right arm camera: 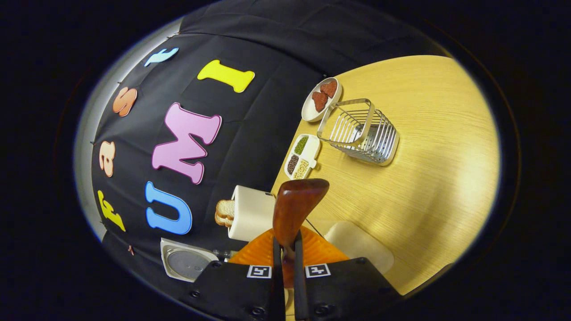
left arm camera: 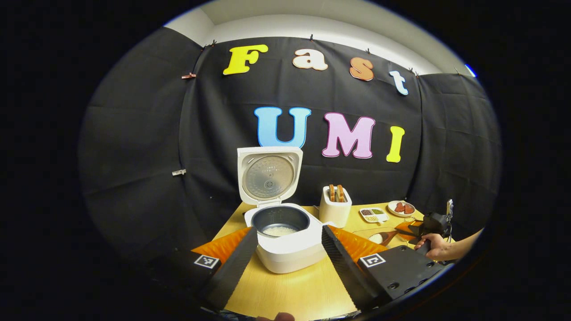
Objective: Close the left gripper, press the button to open the rice cooker; take a wooden spoon from the chopstick holder with the right hand, scoop a spoonful of rice and pour it into the rice cooker, then put the wooden spoon back into the chopstick holder.
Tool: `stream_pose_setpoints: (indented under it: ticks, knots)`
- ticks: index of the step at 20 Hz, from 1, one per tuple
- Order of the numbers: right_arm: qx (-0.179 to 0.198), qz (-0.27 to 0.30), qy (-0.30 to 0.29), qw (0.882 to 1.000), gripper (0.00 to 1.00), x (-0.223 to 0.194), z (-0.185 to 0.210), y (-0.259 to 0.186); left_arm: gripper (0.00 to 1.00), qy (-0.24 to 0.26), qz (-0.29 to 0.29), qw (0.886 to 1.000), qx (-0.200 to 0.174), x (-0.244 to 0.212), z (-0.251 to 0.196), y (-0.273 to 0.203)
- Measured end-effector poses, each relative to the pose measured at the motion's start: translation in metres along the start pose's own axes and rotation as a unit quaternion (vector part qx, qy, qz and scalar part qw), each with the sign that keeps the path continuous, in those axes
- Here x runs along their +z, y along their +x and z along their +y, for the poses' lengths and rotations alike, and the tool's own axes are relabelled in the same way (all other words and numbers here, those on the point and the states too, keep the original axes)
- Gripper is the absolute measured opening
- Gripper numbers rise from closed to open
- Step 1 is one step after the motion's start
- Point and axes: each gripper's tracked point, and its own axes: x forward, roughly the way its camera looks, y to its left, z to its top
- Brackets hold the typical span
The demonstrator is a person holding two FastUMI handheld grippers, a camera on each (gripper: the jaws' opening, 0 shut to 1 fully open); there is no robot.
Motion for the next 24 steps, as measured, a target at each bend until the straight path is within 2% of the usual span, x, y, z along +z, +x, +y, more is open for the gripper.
stream_pose_setpoints:
  ticks: [5,12,18,24]
  knots:
    - [0.033,0.008,0.001,0.999,0.12,0.005,0.020,-0.010,0.99,0.000,-0.001,1.000,-0.003,0.000,0.001,0.000]
    - [0.055,0.013,-0.017,0.998,0.12,0.011,0.069,-0.011,0.99,-0.012,0.002,1.000,-0.007,-0.006,0.002,0.002]
    - [0.087,0.023,-0.017,0.996,0.12,0.009,0.145,-0.016,0.95,-0.027,0.008,0.999,-0.027,-0.017,-0.004,0.008]
    - [0.130,0.062,-0.020,0.989,0.12,-0.040,0.226,-0.015,0.95,-0.033,0.014,0.999,-0.029,-0.033,0.002,0.015]
